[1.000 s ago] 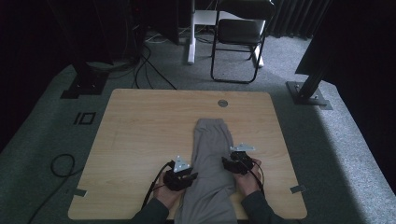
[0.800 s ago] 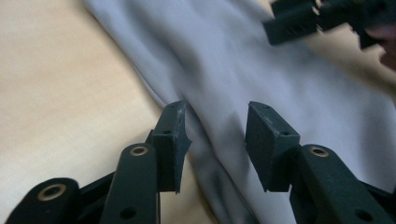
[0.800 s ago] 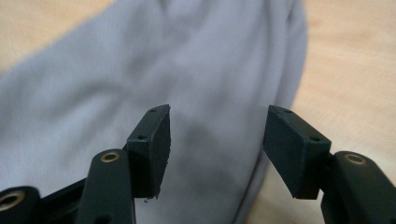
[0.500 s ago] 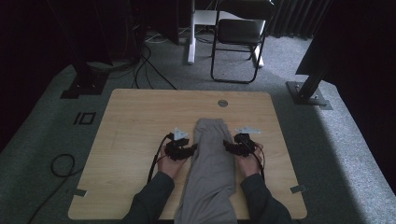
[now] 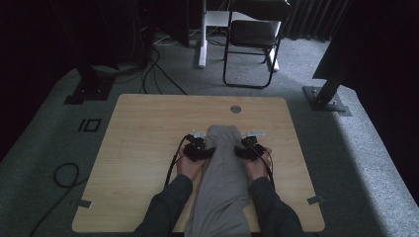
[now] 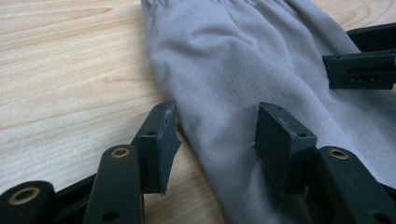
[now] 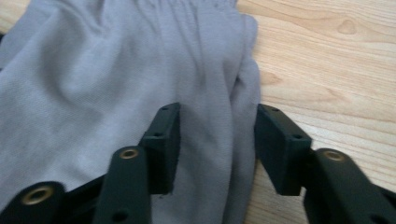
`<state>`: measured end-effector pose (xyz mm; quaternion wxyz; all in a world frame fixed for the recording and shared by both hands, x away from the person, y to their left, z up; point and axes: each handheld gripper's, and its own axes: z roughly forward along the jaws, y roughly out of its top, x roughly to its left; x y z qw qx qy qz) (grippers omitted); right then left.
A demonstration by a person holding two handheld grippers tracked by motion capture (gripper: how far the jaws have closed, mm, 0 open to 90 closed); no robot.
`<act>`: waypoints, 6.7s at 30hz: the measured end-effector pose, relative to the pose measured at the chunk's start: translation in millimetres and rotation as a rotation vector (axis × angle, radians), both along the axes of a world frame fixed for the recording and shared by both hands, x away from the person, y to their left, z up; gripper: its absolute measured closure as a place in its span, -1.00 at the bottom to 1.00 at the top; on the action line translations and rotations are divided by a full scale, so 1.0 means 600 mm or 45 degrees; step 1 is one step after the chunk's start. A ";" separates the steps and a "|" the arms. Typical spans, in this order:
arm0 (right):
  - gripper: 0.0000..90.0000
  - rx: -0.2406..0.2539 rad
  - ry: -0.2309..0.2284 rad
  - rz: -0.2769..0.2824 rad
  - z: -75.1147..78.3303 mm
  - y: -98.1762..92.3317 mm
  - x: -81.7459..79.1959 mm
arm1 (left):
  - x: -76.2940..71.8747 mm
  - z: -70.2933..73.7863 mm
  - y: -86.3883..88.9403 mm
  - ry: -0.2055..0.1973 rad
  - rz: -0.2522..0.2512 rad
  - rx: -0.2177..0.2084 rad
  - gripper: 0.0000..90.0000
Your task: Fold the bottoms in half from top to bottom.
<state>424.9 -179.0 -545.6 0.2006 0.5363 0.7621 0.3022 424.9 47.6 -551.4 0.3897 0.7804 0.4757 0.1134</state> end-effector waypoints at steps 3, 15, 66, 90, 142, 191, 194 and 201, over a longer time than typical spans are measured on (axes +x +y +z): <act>0.36 0.005 0.007 0.023 0.001 0.000 0.003 | 0.006 0.002 -0.006 -0.021 -0.015 0.064 0.15; 0.94 0.179 0.112 0.070 0.004 -0.012 0.047 | 0.044 0.010 0.017 0.046 0.074 0.096 0.97; 0.91 0.164 0.094 0.420 0.002 -0.022 -0.141 | -0.151 0.013 0.091 0.013 -0.175 0.096 0.98; 0.91 0.184 0.104 0.207 0.005 -0.014 0.087 | 0.067 0.020 0.047 -0.051 0.036 0.256 0.98; 0.90 0.239 0.087 0.406 -0.005 -0.009 -0.115 | -0.098 0.009 0.100 -0.051 -0.088 0.152 0.96; 0.36 0.230 0.056 0.451 0.010 -0.010 -0.151 | -0.169 0.030 0.144 -0.064 -0.094 -0.023 0.59; 0.23 0.276 -0.008 0.438 0.035 -0.022 -0.151 | -0.160 0.049 0.152 -0.084 -0.082 -0.045 0.49; 0.76 0.250 -0.025 0.384 0.056 -0.022 -0.101 | -0.110 0.061 0.149 -0.075 -0.027 -0.001 0.71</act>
